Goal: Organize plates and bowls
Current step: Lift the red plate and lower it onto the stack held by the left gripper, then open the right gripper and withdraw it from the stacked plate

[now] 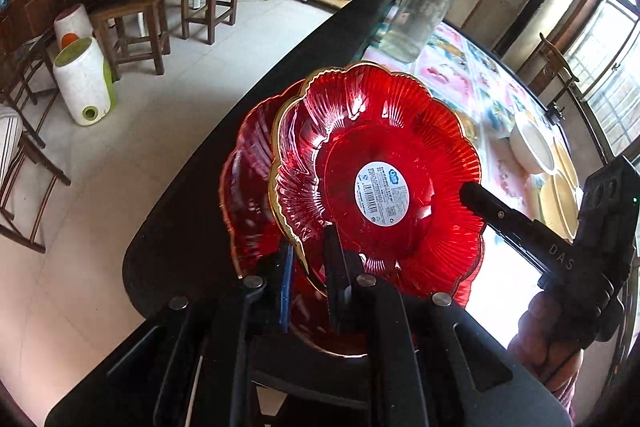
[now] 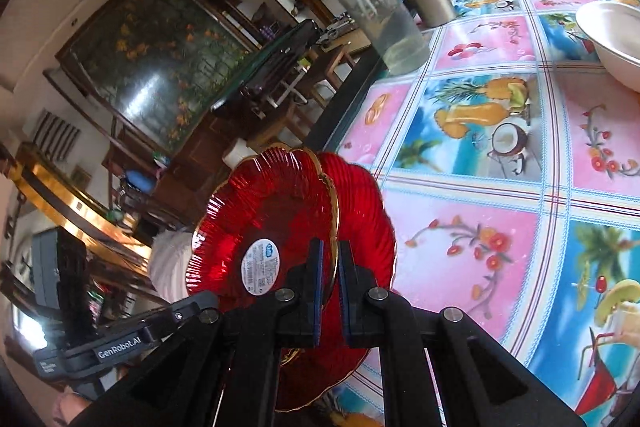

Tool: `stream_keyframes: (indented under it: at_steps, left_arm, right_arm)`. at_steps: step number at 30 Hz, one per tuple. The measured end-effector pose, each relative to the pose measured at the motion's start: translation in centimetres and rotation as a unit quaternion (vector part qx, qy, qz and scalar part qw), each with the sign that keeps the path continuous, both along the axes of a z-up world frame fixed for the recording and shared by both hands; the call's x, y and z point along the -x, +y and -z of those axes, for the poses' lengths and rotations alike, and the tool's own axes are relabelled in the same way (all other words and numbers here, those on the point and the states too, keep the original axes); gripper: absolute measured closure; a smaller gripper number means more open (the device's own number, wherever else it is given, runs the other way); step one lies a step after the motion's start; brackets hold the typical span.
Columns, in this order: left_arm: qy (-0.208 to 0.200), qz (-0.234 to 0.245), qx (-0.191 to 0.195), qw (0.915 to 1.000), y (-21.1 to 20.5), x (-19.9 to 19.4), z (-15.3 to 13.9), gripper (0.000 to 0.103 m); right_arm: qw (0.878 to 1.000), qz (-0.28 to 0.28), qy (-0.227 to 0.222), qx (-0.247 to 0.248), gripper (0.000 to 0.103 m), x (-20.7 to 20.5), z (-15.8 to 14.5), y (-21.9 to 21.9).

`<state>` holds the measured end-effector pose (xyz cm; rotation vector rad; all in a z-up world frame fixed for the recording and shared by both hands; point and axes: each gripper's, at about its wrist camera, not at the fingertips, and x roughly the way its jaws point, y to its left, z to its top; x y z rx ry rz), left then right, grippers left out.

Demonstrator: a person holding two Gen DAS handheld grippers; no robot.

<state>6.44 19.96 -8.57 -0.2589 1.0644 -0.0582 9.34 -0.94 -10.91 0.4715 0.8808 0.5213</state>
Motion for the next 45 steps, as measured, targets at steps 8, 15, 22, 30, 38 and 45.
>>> stream_keyframes:
  at_steps: [8, 15, 22, 30, 38, 45]
  left_arm:
    - [-0.002, -0.002, -0.051, 0.9987, -0.4, 0.0, 0.7, 0.088]
    - [-0.033, -0.021, -0.107, 0.9935, -0.9, 1.0, 0.0, 0.085]
    - [-0.055, -0.037, -0.096, 0.9931, -0.7, 2.4, -0.4, 0.085]
    - [-0.144, -0.035, -0.086, 0.9853, -2.2, 4.5, -3.6, 0.059]
    - [-0.178, 0.098, -0.077, 0.9761, -10.8, 5.4, -4.9, 0.03]
    - [-0.11, 0.201, -0.026, 0.973, -19.1, 3.0, -3.5, 0.03]
  right_arm:
    - [0.996, -0.001, -0.037, 0.077, 0.094, 1.0, 0.4, 1.8]
    - [0.991, 0.001, -0.068, 0.115, 0.086, 1.6, 0.0, 2.1]
    - [0.991, 0.025, -0.115, 0.068, 0.057, 2.8, -2.2, -0.8]
    - [0.984, 0.123, -0.131, 0.017, 0.049, 3.5, -3.9, -8.9]
    - [0.971, 0.195, -0.136, 0.037, 0.044, 5.5, -4.3, -17.5]
    - [0.959, 0.246, -0.14, 0.035, 0.039, 8.2, -4.3, -26.6]
